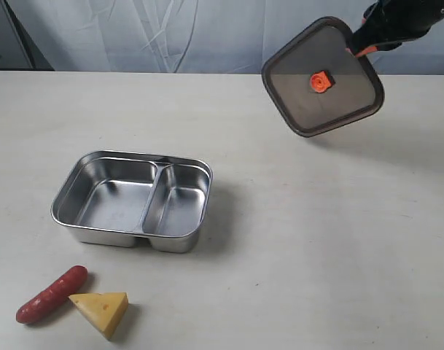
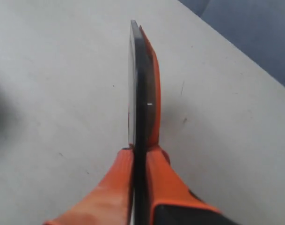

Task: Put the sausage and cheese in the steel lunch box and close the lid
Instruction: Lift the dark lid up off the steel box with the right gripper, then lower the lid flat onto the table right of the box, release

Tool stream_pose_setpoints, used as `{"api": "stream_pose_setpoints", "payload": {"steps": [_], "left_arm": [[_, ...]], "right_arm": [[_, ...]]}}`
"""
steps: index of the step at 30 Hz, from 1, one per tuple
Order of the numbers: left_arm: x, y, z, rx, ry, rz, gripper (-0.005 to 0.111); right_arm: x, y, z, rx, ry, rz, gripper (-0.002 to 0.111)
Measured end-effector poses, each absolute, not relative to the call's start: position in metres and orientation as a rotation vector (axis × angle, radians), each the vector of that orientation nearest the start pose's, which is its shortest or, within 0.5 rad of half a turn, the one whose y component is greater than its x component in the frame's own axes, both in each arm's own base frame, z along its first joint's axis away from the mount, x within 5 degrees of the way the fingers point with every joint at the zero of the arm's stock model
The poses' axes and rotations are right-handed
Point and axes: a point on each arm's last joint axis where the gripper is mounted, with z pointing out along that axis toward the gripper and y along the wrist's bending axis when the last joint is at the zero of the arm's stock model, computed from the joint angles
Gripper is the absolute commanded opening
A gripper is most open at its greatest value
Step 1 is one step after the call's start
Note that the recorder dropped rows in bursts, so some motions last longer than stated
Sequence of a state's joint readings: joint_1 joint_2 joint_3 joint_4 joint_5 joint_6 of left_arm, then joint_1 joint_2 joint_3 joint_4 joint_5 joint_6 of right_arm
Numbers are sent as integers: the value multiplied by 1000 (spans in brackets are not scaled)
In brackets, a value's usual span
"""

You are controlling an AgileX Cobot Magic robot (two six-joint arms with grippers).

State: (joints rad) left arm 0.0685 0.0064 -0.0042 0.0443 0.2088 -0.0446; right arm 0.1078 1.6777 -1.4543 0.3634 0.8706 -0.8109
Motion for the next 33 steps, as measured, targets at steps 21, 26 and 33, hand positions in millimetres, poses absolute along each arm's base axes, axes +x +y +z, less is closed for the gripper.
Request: {"api": "stream_pose_setpoints", "payload": {"steps": [21,26,33], "left_arm": [[56,5,195,-66,1693,58,0],[56,5,195,-66,1693,58,0],[56,5,195,-66,1693,58,0]], "right_arm": [[347,188,244,-1686,2189,-92,-1],[347,206,215,-1767,2215,-61,-1],[342,225,178,-1818,2286,39,-1]]}}
